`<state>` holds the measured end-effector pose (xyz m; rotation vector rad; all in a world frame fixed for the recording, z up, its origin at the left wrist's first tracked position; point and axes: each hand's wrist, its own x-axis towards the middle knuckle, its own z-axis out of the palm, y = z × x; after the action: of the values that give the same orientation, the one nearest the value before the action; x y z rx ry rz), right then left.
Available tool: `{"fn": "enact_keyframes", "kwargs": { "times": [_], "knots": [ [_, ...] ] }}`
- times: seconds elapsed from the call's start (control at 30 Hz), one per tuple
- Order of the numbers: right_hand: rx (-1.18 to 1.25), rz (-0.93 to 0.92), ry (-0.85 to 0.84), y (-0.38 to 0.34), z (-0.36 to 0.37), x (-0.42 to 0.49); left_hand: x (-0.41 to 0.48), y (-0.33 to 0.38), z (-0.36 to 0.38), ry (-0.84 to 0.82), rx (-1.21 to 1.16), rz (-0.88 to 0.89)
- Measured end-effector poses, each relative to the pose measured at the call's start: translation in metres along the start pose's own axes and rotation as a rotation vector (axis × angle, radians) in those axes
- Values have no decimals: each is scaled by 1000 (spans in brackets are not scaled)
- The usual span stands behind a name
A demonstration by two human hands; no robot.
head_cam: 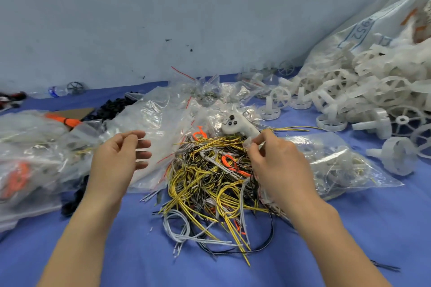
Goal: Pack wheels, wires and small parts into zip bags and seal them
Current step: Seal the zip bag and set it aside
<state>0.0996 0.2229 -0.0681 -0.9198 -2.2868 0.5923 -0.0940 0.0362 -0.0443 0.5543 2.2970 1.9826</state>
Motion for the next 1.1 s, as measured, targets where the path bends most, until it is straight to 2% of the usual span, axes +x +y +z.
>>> {"fn": "enact_keyframes", "kwargs": {
  "times": [0.07, 0.17, 0.23, 0.3, 0.47, 0.7, 1.1],
  "knots": [
    [-18, 8, -24, 0, 1, 1, 1, -14, -24, 111, 182, 46],
    [-54, 2, -40, 0, 3, -2, -2, -41, -64, 246, 594, 44],
    [-61, -4, -39, 1, 4, -3, -5, -60, -88, 256, 818, -1],
    [-72, -6, -37, 2, 4, -3, -8, -71, -103, 199, 923, -94],
    [-67, 7, -50, 5, 3, -1, -10, -82, -107, 17, 1044, -144],
    [-71, 5, -59, 6, 1, -2, -11, -80, -97, -17, 1124, -150],
    [-13, 4, -69, 13, -11, 8, -5, -77, -99, 102, 1164, -135]
  ]
}}
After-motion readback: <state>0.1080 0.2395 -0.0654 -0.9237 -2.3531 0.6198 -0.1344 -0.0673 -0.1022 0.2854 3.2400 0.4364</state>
